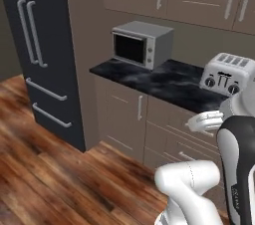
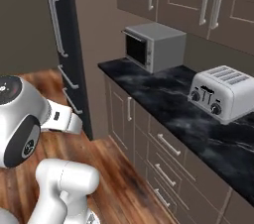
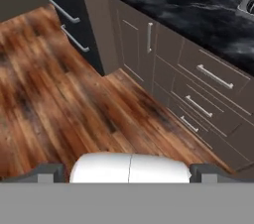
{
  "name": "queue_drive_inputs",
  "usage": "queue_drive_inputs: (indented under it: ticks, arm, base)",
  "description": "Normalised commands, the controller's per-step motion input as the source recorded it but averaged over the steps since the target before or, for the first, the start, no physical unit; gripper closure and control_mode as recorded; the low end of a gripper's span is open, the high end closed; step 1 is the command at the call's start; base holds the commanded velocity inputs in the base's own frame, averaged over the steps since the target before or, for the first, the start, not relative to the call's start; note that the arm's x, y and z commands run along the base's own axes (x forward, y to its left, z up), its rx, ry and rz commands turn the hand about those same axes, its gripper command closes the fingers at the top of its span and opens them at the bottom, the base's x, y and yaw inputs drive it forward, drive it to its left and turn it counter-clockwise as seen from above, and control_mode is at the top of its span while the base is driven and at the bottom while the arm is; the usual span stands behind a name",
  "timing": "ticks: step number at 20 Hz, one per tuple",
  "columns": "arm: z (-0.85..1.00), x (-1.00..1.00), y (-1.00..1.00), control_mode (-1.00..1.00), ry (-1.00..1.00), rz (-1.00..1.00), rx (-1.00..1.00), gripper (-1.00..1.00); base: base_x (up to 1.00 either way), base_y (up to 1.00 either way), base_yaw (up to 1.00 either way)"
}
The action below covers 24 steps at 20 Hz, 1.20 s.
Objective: Retrieve the chicken drumstick from the fridge and place it on the saucepan with marinade on the stove.
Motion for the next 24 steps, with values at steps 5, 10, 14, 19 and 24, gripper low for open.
queue_drive_inputs:
  ticks: [5,10,14,19,24]
  arm:
    - [0.00,0.00,0.00,1.00,0.00,0.00,0.00,-1.00]
    - [0.00,0.00,0.00,1.00,0.00,0.00,0.00,-1.00]
    - [0.00,0.00,0.00,1.00,0.00,0.00,0.00,-1.00]
    - [0.00,0.00,0.00,1.00,0.00,0.00,0.00,-1.00]
    - [0.00,0.00,0.00,1.00,0.00,0.00,0.00,-1.00]
  base:
    - [0.98,1.00,-0.17]
    - [0.78,1.00,-0.26]
    - [0.54,1.00,-0.31]
    - [0.09,1.00,-0.27]
    - [-0.10,1.00,-0.20]
